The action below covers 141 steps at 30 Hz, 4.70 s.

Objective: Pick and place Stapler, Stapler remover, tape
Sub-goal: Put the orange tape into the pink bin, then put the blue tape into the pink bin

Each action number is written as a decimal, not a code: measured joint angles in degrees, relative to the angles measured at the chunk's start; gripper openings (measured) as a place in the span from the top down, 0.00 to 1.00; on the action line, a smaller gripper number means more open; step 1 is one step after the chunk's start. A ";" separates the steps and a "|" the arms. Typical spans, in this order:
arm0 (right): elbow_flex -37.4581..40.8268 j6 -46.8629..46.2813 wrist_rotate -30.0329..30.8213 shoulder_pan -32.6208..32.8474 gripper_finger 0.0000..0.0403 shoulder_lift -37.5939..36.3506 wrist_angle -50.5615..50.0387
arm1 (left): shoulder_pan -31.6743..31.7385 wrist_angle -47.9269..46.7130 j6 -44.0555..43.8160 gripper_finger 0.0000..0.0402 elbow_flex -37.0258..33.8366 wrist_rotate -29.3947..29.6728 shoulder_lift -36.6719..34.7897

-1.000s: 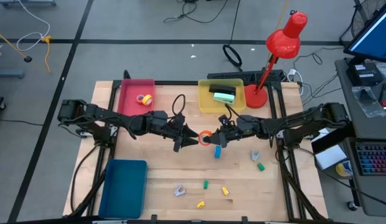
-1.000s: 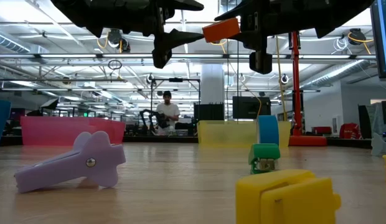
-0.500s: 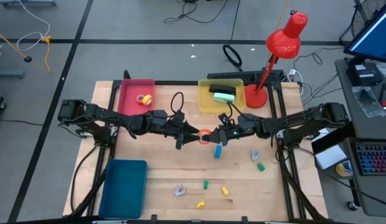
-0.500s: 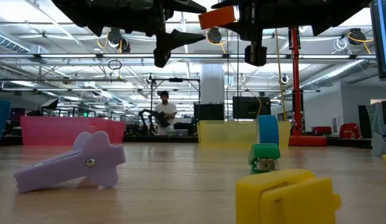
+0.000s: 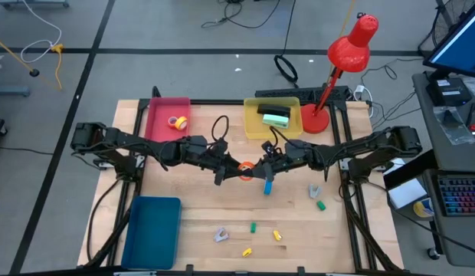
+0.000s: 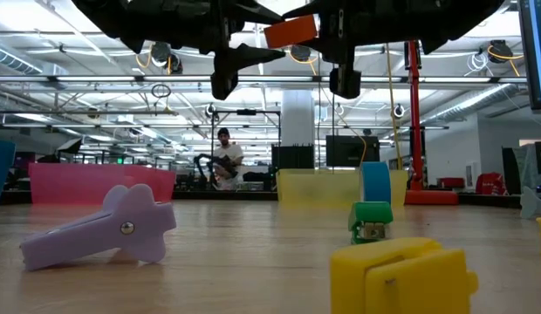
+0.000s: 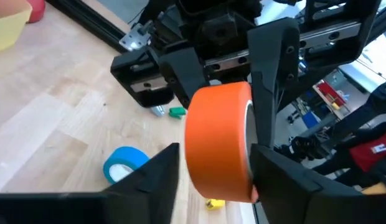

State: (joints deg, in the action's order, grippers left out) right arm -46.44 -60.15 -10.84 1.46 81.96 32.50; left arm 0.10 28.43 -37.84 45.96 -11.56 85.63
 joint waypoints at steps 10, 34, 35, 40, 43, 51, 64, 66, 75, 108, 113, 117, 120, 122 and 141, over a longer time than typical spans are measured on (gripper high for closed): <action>0.00 2.74 -1.40 0.11 0.72 -0.05 0.08 | 0.97 -0.89 1.49 0.72 0.11 -4.67 0.06; -0.13 2.62 -9.62 -2.78 0.25 -0.25 -4.63 | 7.47 -48.70 -0.39 0.74 0.11 18.77 -17.80; -0.11 2.63 -9.33 -2.85 0.25 -0.25 -4.43 | 8.01 -54.73 -2.71 0.74 0.06 22.72 -19.65; -0.11 2.76 -9.34 -2.69 0.25 -0.27 -3.58 | 12.75 -76.93 -16.53 0.74 -0.05 36.83 -26.59; -0.11 2.76 -8.94 -2.80 0.25 -0.27 -3.47 | 17.56 -83.62 -19.34 0.74 -0.05 38.30 -28.12; -0.11 2.95 -8.89 -2.75 0.25 -0.27 -3.14 | 32.67 -83.12 -12.22 0.74 -0.05 30.87 -25.38; -0.06 3.90 -8.86 -2.48 0.25 -0.25 -2.42 | 49.72 -76.55 9.77 0.74 -0.05 7.18 -11.50; -0.07 3.99 -8.86 -2.48 0.25 -0.27 -2.24 | 50.80 -76.45 11.80 0.74 -0.05 6.06 -9.98; -0.04 4.10 -8.42 -2.63 0.25 -0.23 -2.29 | 52.49 -73.80 18.75 0.74 -0.05 -0.65 -4.40; -0.02 7.11 -7.48 -4.51 0.25 -0.20 -1.07 | 50.83 -74.78 16.66 0.14 2.58 5.15 -12.83; -0.02 8.52 -8.93 -4.53 0.25 -0.20 -2.41 | 46.10 -71.48 14.83 0.17 3.60 5.14 -21.62; -0.02 8.44 -8.89 -4.53 0.25 -0.20 -2.51 | 41.21 -67.35 12.17 0.18 3.62 5.14 -26.89; -0.02 8.44 -8.86 -4.53 0.25 -0.20 -2.33 | 36.93 -64.28 12.90 0.18 3.62 5.13 -29.11; -0.02 8.42 -8.83 -4.53 0.25 -0.20 -2.33 | 34.18 -62.58 13.73 0.17 3.62 5.14 -29.69; -0.04 40.00 -22.07 -2.94 0.25 -7.60 -20.77 | 18.01 -60.03 7.28 0.18 3.63 10.70 -26.91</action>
State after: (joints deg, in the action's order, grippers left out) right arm -46.48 -20.15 -32.91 -1.48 74.36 11.73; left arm 18.10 -31.59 -30.55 49.59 -0.86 58.72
